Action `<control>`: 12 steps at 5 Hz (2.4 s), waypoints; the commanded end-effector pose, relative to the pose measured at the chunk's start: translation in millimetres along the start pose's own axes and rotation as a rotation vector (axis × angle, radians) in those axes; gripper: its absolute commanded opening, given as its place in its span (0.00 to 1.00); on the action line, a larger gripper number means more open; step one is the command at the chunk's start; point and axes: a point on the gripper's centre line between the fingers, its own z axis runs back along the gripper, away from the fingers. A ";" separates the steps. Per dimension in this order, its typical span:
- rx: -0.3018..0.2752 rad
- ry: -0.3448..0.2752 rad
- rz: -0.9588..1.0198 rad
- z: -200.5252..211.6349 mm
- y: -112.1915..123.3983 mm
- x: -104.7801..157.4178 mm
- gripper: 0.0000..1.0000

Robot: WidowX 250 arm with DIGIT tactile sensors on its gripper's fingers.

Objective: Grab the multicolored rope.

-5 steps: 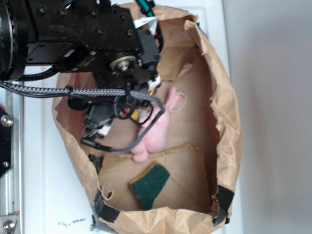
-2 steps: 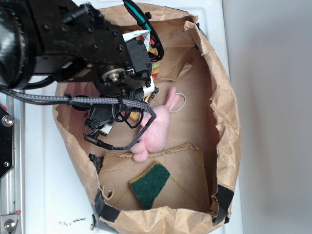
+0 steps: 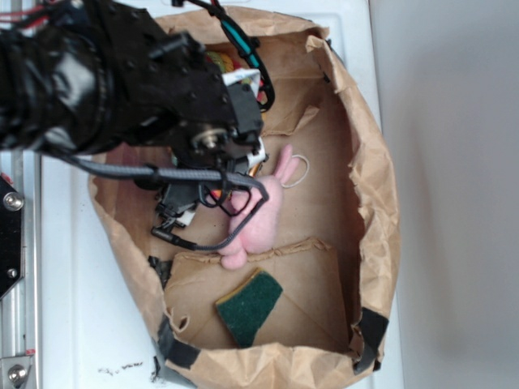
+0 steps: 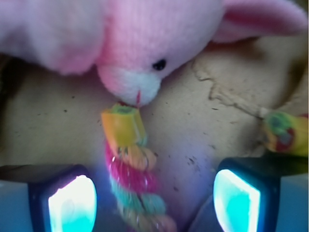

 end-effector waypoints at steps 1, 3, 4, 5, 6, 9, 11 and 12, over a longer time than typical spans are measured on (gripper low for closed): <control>-0.031 -0.009 -0.085 -0.6 -8.7 8.2 1.00; -0.062 -0.008 -0.090 -8.2 -13.1 4.6 0.00; -0.062 -0.011 -0.085 -7.2 -12.5 3.6 0.00; -0.061 -0.012 -0.080 -6.8 -12.4 3.0 0.00; -0.067 -0.016 -0.071 -6.0 -10.7 3.3 0.00; -0.115 -0.060 0.154 23.4 20.4 -6.5 0.00; -0.135 -0.115 0.386 77.3 54.3 -29.8 0.00; -0.082 -0.117 0.454 101.4 48.7 -24.6 0.00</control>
